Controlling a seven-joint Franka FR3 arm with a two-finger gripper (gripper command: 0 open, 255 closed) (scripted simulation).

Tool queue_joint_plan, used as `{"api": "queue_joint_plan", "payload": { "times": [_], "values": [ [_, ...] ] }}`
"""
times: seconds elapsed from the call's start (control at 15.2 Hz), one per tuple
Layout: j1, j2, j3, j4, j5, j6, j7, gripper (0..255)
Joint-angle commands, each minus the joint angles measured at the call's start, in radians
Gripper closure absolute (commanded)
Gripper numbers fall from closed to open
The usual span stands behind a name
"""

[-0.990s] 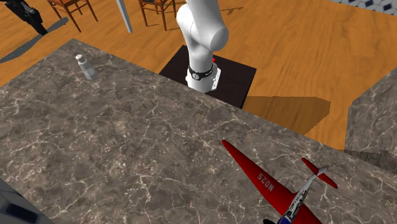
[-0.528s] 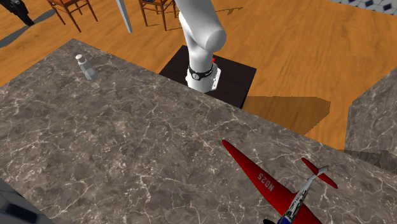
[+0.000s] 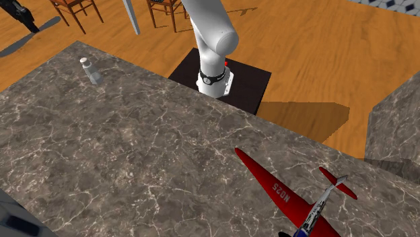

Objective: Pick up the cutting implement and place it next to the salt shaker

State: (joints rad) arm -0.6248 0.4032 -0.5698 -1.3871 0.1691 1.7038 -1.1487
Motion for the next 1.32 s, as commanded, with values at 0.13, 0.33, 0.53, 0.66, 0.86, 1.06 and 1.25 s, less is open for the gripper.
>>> {"api": "queue_joint_plan", "payload": {
  "times": [0.13,0.33,0.53,0.66,0.86,1.06,1.25],
  "values": [
    [0.006,-0.001,0.001,-0.058,0.001,0.057,-0.003,255],
    [0.009,0.002,0.003,-0.095,0.003,0.096,-0.004,255],
    [0.012,0.007,0.006,-0.129,0.007,0.134,-0.006,255],
    [0.013,0.012,0.007,-0.15,0.01,0.158,-0.008,255],
    [0.013,0.02,0.01,-0.179,0.016,0.195,-0.011,255],
    [0.013,0.03,0.014,-0.206,0.022,0.23,-0.014,255],
    [0.012,0.043,0.018,-0.23,0.03,0.265,-0.018,255]
  ]
}}
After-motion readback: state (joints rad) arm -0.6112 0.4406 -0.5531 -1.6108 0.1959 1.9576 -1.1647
